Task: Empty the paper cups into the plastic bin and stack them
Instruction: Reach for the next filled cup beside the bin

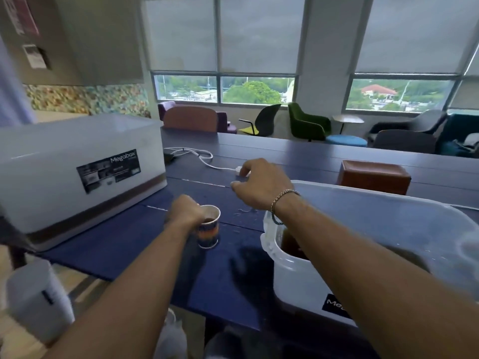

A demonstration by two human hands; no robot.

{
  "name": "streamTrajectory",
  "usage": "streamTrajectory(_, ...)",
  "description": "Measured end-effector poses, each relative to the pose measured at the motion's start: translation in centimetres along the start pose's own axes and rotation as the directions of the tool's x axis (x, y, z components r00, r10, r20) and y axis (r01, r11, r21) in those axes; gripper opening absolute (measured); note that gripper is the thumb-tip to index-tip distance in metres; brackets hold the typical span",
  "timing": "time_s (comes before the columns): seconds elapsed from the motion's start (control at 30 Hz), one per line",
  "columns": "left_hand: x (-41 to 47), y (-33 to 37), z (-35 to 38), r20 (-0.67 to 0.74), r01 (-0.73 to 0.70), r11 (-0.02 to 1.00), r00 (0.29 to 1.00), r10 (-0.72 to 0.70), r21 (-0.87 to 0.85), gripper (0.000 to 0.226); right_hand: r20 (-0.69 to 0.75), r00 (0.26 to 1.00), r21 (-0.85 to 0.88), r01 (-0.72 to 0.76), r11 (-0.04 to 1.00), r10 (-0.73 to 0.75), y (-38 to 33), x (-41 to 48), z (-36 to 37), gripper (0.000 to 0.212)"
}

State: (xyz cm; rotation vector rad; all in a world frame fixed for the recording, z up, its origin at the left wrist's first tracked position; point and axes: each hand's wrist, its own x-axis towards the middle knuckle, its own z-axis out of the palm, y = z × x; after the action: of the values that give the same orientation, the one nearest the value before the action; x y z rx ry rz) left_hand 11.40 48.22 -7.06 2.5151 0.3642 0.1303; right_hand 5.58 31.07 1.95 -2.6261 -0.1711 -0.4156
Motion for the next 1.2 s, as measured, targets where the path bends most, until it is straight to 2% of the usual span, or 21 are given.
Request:
streamTrajectory(0.1, 0.3, -1.5, 1.2, 0.0, 0.094, 0.996, 0.996, -0.094, -0.01, 0.026, 0.002, 1.0, 0.008, 0.016, 1.0, -0.016, -0.2, 0.2, 0.3, 0.03)
streamTrajectory(0.3, 0.9, 0.4, 1.0, 0.025, 0.068, 0.995, 0.997, -0.067, -0.078, 0.01, -0.008, 0.999, 0.013, -0.045, 0.999, 0.045, 1.3, 0.2, 0.0, 0.028)
streamTrajectory(0.5, -0.9, 6.9, -3.1, 0.002, -0.122, 0.989, 0.992, 0.123, -0.081, 0.022, -0.045, 0.996, 0.065, -0.07, 0.995, 0.073, 2.3, 0.3, -1.4, 0.022)
streamTrajectory(0.57, -1.9, 9.6, -4.6, -0.028, -0.184, 0.982, 0.983, 0.183, -0.047, 0.017, -0.05, 0.995, 0.084, -0.081, 0.993, 0.086, 2.8, 0.2, -2.1, 0.023)
streamTrajectory(0.7, -4.1, 14.5, -7.1, -0.094, -0.268, 0.963, 0.96, 0.265, -0.022, 0.006, -0.045, 0.989, 0.149, -0.132, 0.98, 0.14, 4.0, -0.5, -3.5, 0.044)
streamTrajectory(0.8, -5.7, 18.0, -8.0, -0.053, -0.347, 0.937, 0.937, 0.344, -0.051, 0.01, -0.045, 0.98, 0.247, -0.177, 0.953, 0.194, 5.4, -1.4, -5.4, 0.067)
streamTrajectory(0.9, -7.4, 21.2, -7.9, -0.005, -0.402, 0.914, 0.915, 0.403, -0.057, 0.016, -0.034, 0.976, 0.315, -0.193, 0.929, 0.214, 6.9, -2.3, -7.3, 0.078)
streamTrajectory(1.07, -10.5, 25.4, -5.9, 0.147, -0.463, 0.871, 0.862, 0.486, -0.165, 0.016, -0.086, 0.968, 0.501, -0.164, 0.85, 0.238, 10.3, -4.1, -10.1, 0.074)
streamTrajectory(1.2, -12.8, 27.5, -2.8, 0.26, -0.485, 0.836, 0.798, 0.543, -0.256, 0.017, -0.119, 0.951, 0.61, -0.156, 0.777, 0.285, 13.9, -6.7, -12.0, 0.057)
